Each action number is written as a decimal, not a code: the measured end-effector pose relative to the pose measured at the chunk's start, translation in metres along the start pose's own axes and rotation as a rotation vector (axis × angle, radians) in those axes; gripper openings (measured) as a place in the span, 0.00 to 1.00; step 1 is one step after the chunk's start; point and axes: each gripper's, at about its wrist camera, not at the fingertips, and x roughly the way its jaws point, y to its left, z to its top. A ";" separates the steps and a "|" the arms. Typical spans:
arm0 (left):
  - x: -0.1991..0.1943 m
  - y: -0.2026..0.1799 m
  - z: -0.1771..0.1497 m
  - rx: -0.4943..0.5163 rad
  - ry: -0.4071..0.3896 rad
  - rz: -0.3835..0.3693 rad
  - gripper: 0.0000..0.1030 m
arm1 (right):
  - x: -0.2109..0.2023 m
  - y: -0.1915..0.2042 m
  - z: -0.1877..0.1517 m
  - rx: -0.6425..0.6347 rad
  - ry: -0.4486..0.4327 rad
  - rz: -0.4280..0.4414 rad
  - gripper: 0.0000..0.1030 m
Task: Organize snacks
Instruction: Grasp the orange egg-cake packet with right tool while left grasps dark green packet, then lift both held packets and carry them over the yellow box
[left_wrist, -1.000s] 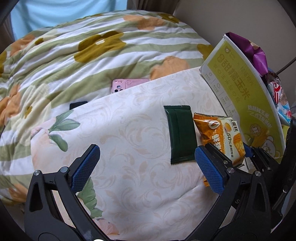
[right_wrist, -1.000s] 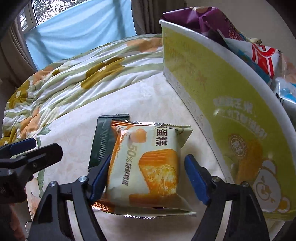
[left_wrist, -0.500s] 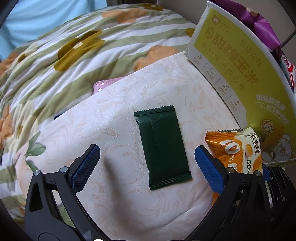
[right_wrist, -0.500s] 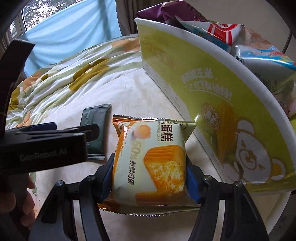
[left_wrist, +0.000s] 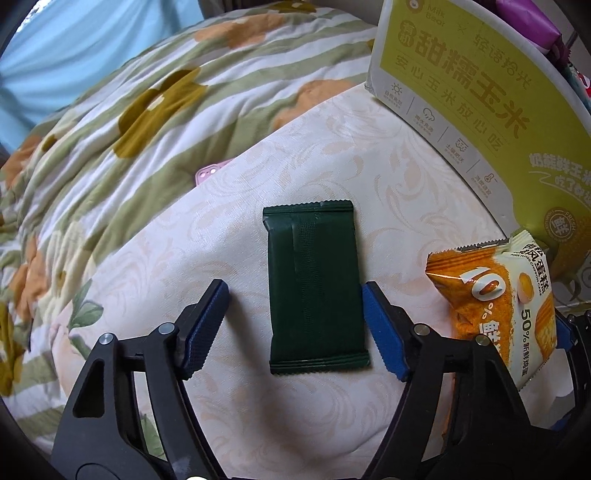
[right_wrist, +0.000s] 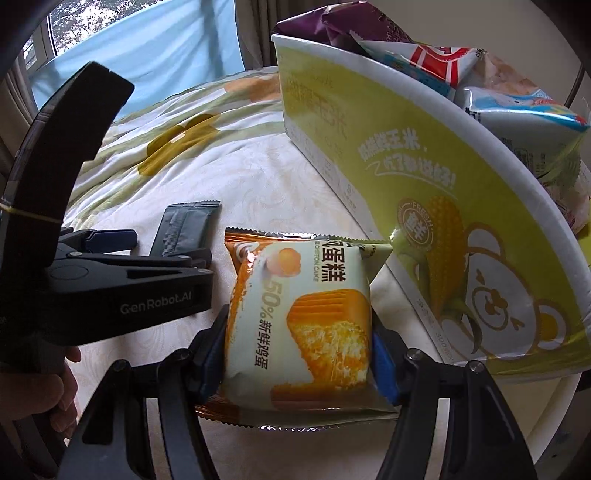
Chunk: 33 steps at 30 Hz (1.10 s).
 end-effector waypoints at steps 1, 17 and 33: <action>-0.001 0.001 -0.001 -0.001 0.000 0.000 0.61 | 0.000 0.000 0.000 -0.002 0.000 0.002 0.60; -0.022 0.006 -0.047 -0.013 0.042 -0.005 0.45 | -0.001 -0.003 0.000 -0.011 -0.005 0.025 0.60; -0.023 0.008 -0.043 0.009 0.023 -0.029 0.40 | -0.004 -0.001 -0.002 -0.017 -0.009 0.039 0.58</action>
